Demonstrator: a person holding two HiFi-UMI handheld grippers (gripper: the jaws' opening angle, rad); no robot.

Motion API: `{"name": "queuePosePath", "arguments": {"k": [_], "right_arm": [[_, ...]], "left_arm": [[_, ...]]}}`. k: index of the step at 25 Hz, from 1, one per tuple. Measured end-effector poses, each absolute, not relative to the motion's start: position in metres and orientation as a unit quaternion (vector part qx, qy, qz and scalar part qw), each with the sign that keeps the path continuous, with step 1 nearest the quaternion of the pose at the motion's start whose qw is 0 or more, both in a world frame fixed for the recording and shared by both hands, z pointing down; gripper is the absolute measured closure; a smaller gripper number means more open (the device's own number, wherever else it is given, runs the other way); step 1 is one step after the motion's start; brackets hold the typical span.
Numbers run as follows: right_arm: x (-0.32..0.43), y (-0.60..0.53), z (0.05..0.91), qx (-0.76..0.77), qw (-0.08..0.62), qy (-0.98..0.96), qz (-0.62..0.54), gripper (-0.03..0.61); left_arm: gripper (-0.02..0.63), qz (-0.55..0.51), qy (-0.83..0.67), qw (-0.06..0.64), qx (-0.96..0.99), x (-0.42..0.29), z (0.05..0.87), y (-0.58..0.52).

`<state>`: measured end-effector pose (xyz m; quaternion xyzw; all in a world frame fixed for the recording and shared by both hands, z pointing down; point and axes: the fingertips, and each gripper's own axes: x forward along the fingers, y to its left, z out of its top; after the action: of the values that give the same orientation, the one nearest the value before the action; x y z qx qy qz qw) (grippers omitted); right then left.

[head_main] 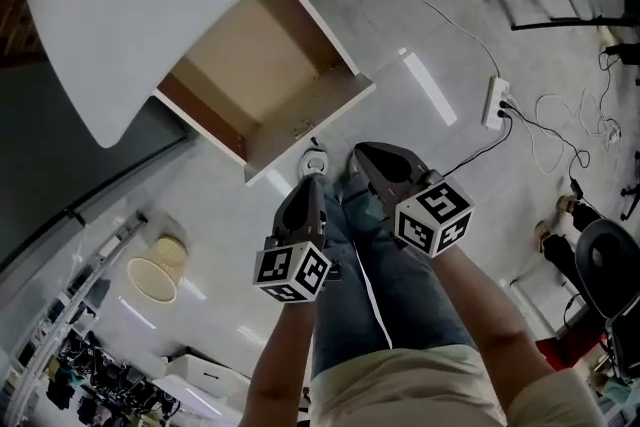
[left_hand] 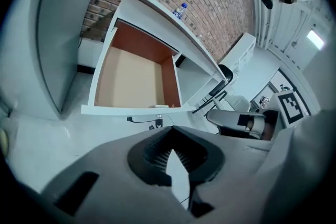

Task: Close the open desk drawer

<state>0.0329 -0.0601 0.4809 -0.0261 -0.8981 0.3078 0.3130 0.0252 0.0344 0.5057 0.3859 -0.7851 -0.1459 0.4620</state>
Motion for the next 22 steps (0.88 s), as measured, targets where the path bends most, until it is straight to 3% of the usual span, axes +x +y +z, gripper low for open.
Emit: {"name": "queuePosePath", "arguments": {"k": [10,22], "right_arm": [[0.019,-0.057,0.543,-0.054,0.309,-0.884,0.347,0.577],[-0.010,-0.058,0.587,-0.067,0.293,-0.875,0.378,0.512]], "left_arm": [[0.588,-0.179,-0.800,0.446,0.359,0.006,0.564,0.039],[0.471,-0.215,-0.822,0.403,0.341,-0.025,0.600,0.032]]}}
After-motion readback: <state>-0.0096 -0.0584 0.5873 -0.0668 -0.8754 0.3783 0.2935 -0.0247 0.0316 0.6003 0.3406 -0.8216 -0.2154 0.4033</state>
